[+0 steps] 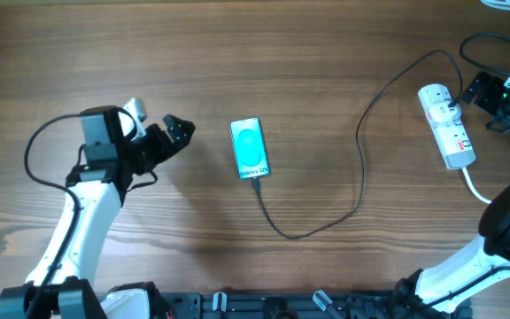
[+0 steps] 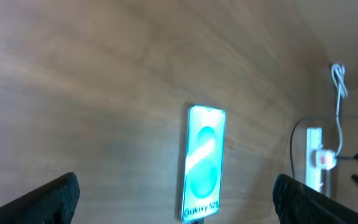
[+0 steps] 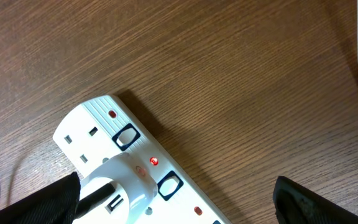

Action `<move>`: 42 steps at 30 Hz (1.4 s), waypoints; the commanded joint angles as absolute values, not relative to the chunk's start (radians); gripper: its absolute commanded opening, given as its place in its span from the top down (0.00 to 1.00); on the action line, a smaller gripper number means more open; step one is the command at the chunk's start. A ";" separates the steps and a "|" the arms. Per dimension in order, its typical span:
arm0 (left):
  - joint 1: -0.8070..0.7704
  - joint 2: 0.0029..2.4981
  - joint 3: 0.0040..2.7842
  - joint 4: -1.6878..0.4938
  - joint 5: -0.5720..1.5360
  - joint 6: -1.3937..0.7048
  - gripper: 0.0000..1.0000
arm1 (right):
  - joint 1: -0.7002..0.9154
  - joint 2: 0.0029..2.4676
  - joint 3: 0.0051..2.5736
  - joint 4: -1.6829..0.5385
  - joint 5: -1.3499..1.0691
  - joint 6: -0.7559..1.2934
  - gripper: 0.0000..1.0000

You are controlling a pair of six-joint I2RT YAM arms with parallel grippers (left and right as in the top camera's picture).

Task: Plug charger to phone and switch on socket

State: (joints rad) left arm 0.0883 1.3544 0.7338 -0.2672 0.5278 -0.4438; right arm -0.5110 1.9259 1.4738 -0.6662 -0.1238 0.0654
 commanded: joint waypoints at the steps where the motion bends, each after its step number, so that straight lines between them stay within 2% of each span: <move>1: 0.036 1.335 0.736 -0.223 0.499 -0.313 0.00 | -0.508 1.921 1.462 -0.662 -0.135 0.056 0.00; 6: 0.007 1.335 0.717 -0.160 0.495 -0.212 0.00 | -0.508 1.921 1.462 -0.662 -0.135 0.055 0.00; 14: -0.003 1.327 0.506 0.091 0.491 -0.213 0.00 | -0.508 1.921 1.462 -0.662 -0.135 0.055 0.00; 25: -0.003 1.313 0.270 0.324 0.492 -0.213 0.00 | -0.508 1.921 1.462 -0.662 -0.135 0.055 0.00; 42: -0.003 1.271 0.175 0.402 0.451 -0.213 0.00 | -0.508 1.921 1.462 -0.662 -0.135 0.055 0.00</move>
State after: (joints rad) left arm 0.0044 1.2827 0.2108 0.3706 0.4660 -0.2359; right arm -0.5110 1.9259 1.4738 -0.6659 -0.1238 0.0654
